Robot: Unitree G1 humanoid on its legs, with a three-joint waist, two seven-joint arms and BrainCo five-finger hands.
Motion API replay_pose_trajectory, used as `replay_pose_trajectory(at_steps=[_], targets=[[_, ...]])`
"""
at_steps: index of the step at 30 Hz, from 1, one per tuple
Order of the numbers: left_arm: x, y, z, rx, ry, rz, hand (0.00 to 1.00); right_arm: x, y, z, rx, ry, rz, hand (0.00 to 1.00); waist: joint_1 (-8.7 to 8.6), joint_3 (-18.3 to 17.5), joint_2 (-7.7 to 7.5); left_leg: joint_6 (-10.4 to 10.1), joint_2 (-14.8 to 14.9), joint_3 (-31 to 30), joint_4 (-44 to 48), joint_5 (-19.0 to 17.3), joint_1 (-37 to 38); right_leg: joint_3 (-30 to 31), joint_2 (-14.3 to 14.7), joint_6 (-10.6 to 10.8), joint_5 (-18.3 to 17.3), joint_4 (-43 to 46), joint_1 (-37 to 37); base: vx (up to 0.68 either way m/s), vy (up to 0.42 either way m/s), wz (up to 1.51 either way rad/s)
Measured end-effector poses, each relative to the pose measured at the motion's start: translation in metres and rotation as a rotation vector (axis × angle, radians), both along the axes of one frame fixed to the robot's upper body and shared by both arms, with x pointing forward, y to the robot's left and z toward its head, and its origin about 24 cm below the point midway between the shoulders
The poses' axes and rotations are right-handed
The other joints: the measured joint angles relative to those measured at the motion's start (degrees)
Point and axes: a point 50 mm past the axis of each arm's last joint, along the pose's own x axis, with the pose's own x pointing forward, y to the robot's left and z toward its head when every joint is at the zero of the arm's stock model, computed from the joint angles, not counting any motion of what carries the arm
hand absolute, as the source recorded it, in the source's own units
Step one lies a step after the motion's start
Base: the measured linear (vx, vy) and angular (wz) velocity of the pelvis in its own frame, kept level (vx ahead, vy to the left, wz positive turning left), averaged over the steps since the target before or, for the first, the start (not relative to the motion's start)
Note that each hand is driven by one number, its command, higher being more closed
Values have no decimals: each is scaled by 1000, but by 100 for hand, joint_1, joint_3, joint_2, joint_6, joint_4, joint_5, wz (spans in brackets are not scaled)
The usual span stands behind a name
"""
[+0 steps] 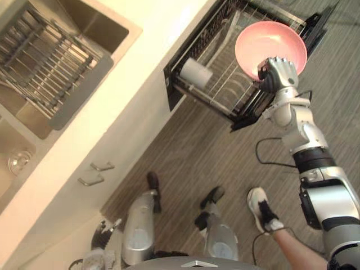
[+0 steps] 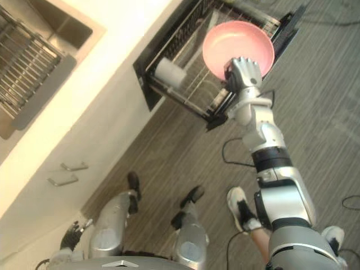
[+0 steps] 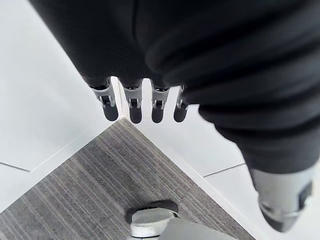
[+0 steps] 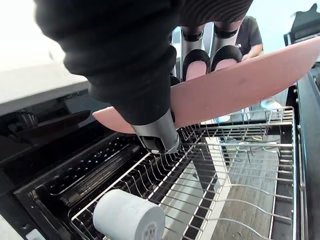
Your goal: Walk over to the sink, pick up the cup, carry it to the dishwasher, place the cup inside the dishwasher, then close the dishwasher door
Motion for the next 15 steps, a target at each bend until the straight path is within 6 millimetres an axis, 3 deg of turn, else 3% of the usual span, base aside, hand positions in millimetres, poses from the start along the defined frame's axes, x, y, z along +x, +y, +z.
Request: replay_pose_trajectory(at_steps=[3,7,10,15], targets=[[13,-2,2,-80,-37,27,0,7,-6,9,16,29,-19,100,102,95,83,23,-52,-94,38,15,-221,-17,-37,-5,53,-1,-187,-65,72,8],[41,-15,8,-179,-94,-2,0,12,-11,45,13,16,-38,100,304,250,333,100,-131,-283,129,66,-684,-63,-87,-38,165,-2,-557,-69,82,9],[51,-25,11,-210,-115,-46,0,15,-13,63,34,19,-56,100,428,317,481,142,-211,-367,127,113,-925,-57,-150,-49,239,-3,-802,-68,98,6],[64,-40,16,-242,-142,-98,0,13,-33,74,71,37,-158,100,640,388,668,189,-288,-396,179,148,-1272,-22,-229,-58,335,-3,-1140,-44,106,2]])
